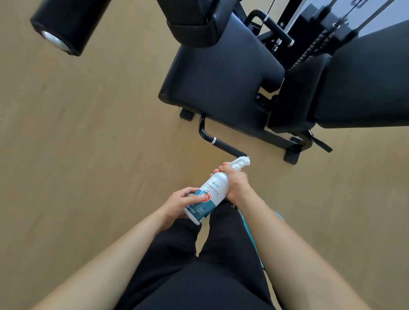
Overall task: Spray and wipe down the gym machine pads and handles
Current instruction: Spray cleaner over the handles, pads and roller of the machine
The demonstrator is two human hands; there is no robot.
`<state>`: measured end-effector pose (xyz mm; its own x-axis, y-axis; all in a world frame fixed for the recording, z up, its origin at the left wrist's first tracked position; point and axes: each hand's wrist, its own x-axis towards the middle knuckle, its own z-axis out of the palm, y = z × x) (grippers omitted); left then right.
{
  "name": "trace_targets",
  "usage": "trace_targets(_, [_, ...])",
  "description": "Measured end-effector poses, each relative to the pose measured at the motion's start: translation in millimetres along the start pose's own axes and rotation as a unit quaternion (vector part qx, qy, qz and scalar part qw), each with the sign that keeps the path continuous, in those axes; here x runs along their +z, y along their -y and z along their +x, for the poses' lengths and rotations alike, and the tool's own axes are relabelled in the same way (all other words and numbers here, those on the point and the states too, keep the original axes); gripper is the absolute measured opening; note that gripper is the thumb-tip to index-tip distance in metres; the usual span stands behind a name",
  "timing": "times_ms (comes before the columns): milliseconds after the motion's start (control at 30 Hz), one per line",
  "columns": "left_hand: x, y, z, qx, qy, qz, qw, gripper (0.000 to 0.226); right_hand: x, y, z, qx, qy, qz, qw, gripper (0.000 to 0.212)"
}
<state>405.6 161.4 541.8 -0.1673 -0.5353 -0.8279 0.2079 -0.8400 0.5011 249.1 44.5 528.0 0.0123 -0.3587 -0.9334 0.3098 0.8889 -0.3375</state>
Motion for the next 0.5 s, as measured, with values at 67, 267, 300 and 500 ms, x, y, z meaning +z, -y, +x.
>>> trace_targets(67, [-3,-11,-12,0.018,0.011,-0.004,1.0,0.06,10,8,-15,-0.035,0.017,0.002,0.999,0.031])
trace_targets(267, [-7,-58,-46,0.104,0.046,-0.028,0.993,0.054,52,57,-87,-0.202,0.112,-0.097,0.968,0.035])
trace_targets(300, [-7,-67,-52,0.121,0.052,-0.032,0.991,0.053,61,66,-100,-0.234,0.123,-0.125,0.956,0.035])
trace_targets(500, [3,-123,-82,0.203,0.034,0.021,0.978,0.047,105,118,-152,-0.29,0.157,-0.221,0.918,0.025])
